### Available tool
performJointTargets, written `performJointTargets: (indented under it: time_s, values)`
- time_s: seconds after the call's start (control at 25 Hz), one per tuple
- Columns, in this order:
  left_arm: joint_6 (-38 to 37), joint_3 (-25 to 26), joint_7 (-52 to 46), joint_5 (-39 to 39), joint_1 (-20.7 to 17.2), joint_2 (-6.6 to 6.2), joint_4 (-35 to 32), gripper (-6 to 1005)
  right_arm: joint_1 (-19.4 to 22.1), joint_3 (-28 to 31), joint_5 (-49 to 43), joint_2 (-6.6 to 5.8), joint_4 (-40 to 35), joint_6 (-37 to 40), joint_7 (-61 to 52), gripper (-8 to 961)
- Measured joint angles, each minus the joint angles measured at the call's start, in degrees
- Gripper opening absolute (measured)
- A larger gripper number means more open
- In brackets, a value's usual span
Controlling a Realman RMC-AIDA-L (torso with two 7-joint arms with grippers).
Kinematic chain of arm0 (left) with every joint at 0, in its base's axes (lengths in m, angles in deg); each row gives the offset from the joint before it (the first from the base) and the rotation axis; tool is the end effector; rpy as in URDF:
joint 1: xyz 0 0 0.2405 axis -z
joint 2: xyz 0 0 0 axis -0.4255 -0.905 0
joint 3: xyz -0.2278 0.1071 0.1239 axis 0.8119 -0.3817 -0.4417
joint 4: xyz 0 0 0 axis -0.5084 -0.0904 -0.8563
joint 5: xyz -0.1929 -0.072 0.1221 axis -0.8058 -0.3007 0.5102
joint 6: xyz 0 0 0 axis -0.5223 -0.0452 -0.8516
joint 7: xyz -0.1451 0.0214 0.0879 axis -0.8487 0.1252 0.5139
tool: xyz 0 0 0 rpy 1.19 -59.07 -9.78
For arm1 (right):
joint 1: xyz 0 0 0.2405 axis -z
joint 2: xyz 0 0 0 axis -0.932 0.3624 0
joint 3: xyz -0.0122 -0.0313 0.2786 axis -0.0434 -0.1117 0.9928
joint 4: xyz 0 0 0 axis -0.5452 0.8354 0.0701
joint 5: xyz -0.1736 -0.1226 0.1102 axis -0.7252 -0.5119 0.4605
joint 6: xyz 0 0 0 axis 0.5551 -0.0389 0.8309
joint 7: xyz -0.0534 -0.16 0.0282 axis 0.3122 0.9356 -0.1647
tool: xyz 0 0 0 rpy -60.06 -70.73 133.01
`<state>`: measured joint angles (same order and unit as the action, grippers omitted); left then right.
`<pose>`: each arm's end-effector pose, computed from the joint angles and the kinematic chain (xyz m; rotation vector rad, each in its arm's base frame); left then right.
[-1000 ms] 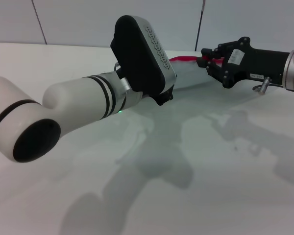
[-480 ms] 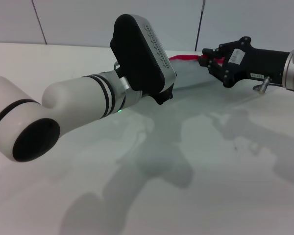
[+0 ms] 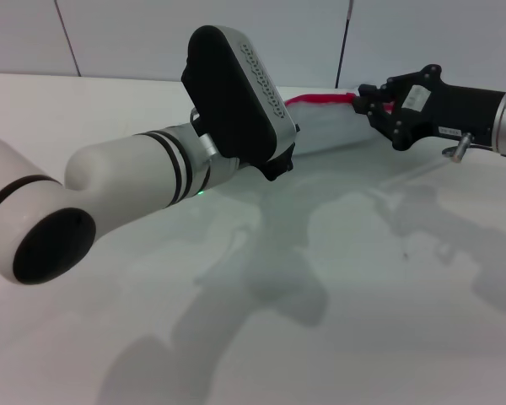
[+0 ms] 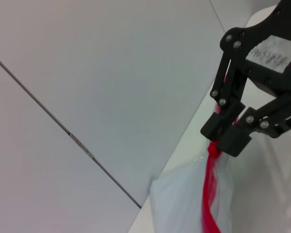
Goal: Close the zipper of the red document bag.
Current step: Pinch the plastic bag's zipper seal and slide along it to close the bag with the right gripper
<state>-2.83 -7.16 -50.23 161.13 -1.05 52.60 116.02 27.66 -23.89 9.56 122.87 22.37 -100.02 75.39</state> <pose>-0.1501 0.4271 -0.1101 -2.2978 0.0122 -0.0061 0.2165 0.4813 -0.0422 -2.5395 0.0771 0.4609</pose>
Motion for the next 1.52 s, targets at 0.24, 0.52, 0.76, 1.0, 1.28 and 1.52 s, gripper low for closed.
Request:
performJointTargets:
  time_s: [0.24, 0.52, 0.76, 1.0, 1.28, 1.52]
  values:
    - [0.08, 0.07, 0.05, 1.31, -1.0, -0.02, 0.98, 57, 0.48, 0.27, -0.99, -0.06, 0.02, 1.49, 0.02, 125]
    - [0.34, 0.24, 0.05, 1.47, -0.87, -0.02, 0.8, 57, 0.49, 0.07, -0.9, -0.07, -0.39, 0.92, 0.15, 163]
    - [0.43, 0.2, 0.05, 1.47, -0.69, -0.02, 0.58, 58, 0.6, 0.07, -0.44, 0.04, -0.74, -0.25, 0.19, 206]
    - [0.44, 0.09, 0.05, 1.47, -0.58, -0.02, 0.47, 58, 1.33, 0.22, -0.11, 0.34, -2.64, -0.95, 0.25, 390]
    - [0.44, -0.1, 0.31, 1.47, -0.24, -0.02, 0.38, 58, 1.65, -0.05, 0.26, 0.38, -3.15, -1.74, 0.26, 491]
    - [0.45, -0.31, 0.74, 1.47, -0.12, -0.02, 0.38, 58, 1.4, -0.08, 0.34, 0.37, -3.14, -1.72, 0.27, 487]
